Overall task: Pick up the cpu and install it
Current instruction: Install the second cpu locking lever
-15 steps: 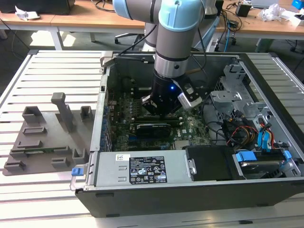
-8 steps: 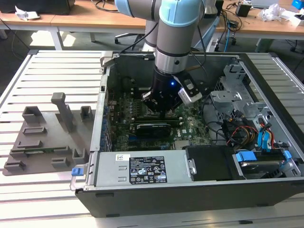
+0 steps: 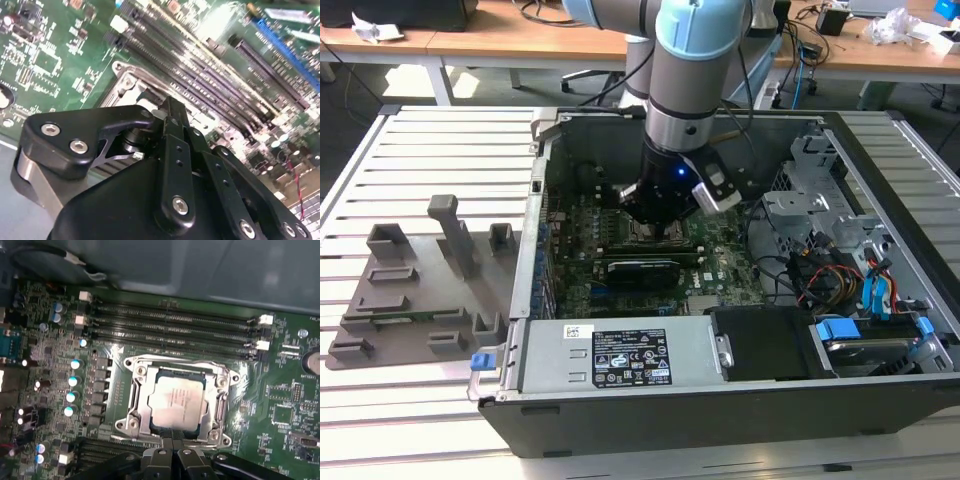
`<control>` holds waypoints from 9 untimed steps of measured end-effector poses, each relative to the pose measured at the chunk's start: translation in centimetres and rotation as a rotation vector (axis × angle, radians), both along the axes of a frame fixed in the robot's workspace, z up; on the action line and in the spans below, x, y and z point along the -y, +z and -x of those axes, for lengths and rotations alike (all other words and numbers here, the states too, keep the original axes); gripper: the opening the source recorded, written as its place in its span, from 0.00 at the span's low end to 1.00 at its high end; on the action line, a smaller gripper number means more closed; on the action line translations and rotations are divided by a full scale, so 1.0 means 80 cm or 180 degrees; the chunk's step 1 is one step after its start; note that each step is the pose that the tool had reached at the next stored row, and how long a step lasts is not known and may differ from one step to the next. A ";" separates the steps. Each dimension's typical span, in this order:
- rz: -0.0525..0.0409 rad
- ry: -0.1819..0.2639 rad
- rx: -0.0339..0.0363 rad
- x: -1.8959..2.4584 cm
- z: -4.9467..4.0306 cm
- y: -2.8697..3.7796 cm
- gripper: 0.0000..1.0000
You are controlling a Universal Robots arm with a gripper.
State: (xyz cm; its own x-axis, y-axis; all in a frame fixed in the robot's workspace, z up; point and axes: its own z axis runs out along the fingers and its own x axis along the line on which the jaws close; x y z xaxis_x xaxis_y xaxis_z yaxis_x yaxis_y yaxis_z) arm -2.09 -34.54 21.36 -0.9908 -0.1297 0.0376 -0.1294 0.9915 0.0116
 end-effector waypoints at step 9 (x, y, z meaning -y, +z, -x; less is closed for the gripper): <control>0.0002 0.0000 -0.0001 -0.0203 0.000 0.0165 0.11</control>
